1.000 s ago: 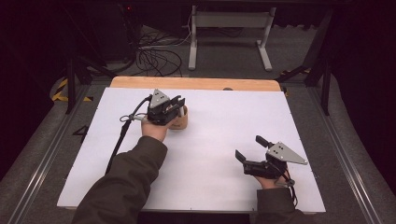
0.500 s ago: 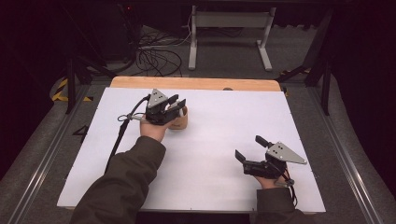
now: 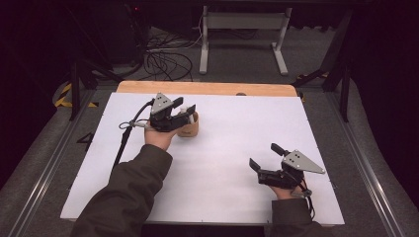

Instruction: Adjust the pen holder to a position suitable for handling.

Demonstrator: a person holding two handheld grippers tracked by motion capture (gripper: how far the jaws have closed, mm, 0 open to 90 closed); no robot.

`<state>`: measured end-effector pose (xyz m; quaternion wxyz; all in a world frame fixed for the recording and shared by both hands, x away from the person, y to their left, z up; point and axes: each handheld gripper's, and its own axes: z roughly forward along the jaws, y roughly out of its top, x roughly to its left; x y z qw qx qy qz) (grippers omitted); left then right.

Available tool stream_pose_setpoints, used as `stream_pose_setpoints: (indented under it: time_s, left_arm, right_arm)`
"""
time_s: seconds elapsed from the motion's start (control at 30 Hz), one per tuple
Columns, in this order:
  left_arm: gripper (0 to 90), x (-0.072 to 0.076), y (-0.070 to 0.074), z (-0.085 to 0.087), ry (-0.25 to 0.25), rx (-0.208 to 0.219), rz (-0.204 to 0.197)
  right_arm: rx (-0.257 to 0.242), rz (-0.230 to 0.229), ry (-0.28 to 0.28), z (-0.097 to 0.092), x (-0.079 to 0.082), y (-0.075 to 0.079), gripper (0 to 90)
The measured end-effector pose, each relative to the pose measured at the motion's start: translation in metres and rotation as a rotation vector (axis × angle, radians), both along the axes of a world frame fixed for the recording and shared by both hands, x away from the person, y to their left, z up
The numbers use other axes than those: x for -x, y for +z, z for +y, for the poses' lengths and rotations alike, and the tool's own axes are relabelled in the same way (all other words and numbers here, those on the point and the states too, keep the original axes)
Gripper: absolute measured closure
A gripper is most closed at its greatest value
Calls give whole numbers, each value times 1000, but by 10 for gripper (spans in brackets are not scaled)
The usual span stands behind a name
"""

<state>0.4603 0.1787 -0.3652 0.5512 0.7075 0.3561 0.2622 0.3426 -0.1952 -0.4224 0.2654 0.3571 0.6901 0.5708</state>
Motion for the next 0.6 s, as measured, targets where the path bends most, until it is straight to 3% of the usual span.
stream_pose_setpoints:
  time_s: [0.27, 0.6]
  left_arm:
    - [334, 7, 3, 3, -25, -4, -6]
    - [300, 17, 5, 9, -46, -26, -26]
  right_arm:
    - [0, -1, -4, -1, 0, 0, 64]
    - [0, -2, -6, -1, 1, 0, 64]
